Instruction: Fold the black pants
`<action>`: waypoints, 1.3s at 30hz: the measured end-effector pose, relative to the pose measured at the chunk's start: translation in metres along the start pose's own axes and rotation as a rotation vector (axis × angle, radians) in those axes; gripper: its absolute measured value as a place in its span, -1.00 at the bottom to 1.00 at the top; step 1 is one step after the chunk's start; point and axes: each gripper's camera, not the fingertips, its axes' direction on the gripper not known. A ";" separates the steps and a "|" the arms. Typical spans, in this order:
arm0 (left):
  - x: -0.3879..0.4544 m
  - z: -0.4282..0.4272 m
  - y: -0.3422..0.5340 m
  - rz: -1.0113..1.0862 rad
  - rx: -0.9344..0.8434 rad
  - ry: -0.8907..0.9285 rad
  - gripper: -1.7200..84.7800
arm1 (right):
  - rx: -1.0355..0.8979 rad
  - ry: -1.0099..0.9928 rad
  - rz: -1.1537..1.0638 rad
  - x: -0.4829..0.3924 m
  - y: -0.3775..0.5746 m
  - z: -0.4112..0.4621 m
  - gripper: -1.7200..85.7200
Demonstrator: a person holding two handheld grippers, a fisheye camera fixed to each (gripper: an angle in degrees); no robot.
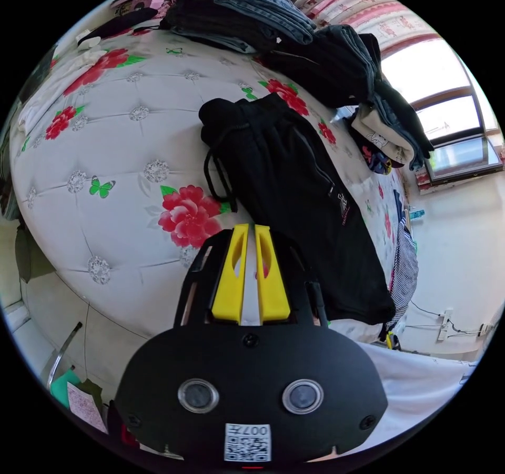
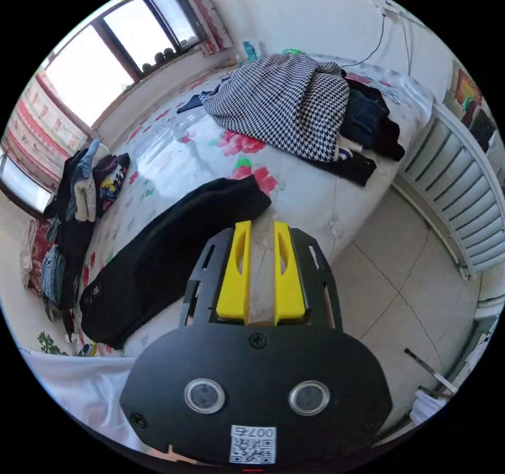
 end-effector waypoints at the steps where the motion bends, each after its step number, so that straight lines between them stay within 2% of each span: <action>1: 0.000 0.000 0.003 -0.005 -0.007 0.008 -0.97 | 0.020 -0.039 0.001 -0.001 0.001 0.000 -0.82; 3: 0.000 -0.002 0.008 -0.006 -0.005 0.015 -0.97 | 0.066 -0.214 0.026 -0.008 -0.004 0.007 -0.78; 5: 0.001 -0.007 0.013 0.000 0.012 0.020 -0.97 | 0.041 -0.291 0.087 -0.010 -0.013 0.018 -0.75; 7: 0.000 -0.016 0.022 0.003 0.037 0.032 -0.97 | 0.044 -0.279 0.154 -0.005 -0.018 0.021 -0.73; 9: -0.005 -0.023 0.030 -0.007 0.062 0.045 -0.96 | 0.101 -0.184 0.230 0.010 -0.016 0.013 -0.71; 11: -0.012 -0.029 0.039 -0.023 0.084 0.059 -0.95 | 0.071 -0.144 0.299 0.028 -0.016 0.014 -0.68; 14: -0.025 -0.033 0.053 -0.057 0.095 0.059 -0.91 | 0.034 -0.260 0.363 0.048 -0.014 0.026 -0.66; 17: -0.035 -0.033 0.063 -0.099 0.092 0.064 -0.88 | 0.058 -0.346 0.299 0.040 -0.018 0.037 -0.67; 20: -0.040 -0.034 0.063 -0.125 0.089 0.080 -0.86 | 0.025 -0.228 0.273 0.031 -0.030 0.044 -0.70; 25: -0.050 -0.045 0.052 -0.152 0.170 0.135 -0.84 | 0.005 -0.434 0.403 0.058 -0.053 0.025 -0.74; 28: -0.061 -0.047 0.046 -0.181 0.200 0.181 -0.83 | 0.047 -0.444 0.197 0.022 -0.072 -0.010 -0.74; 31: -0.070 -0.042 0.034 -0.194 0.204 0.189 -0.82 | 0.091 -0.431 -0.153 -0.059 -0.076 -0.052 -0.75; 33: -0.074 -0.037 0.023 -0.204 0.205 0.201 -0.79 | 0.115 -0.421 -0.495 -0.144 -0.053 -0.080 -0.75; 34: -0.077 -0.033 0.015 -0.212 0.209 0.215 -0.77 | 0.119 -0.423 -0.577 -0.164 -0.043 -0.085 -0.75; 36: -0.080 -0.024 0.002 -0.219 0.214 0.252 -0.74 | 0.077 -0.442 -0.870 -0.238 0.007 -0.087 -0.75; 39: -0.081 -0.003 -0.022 -0.233 0.199 0.306 -0.71 | -0.106 -0.458 -1.105 -0.306 0.082 -0.046 -0.75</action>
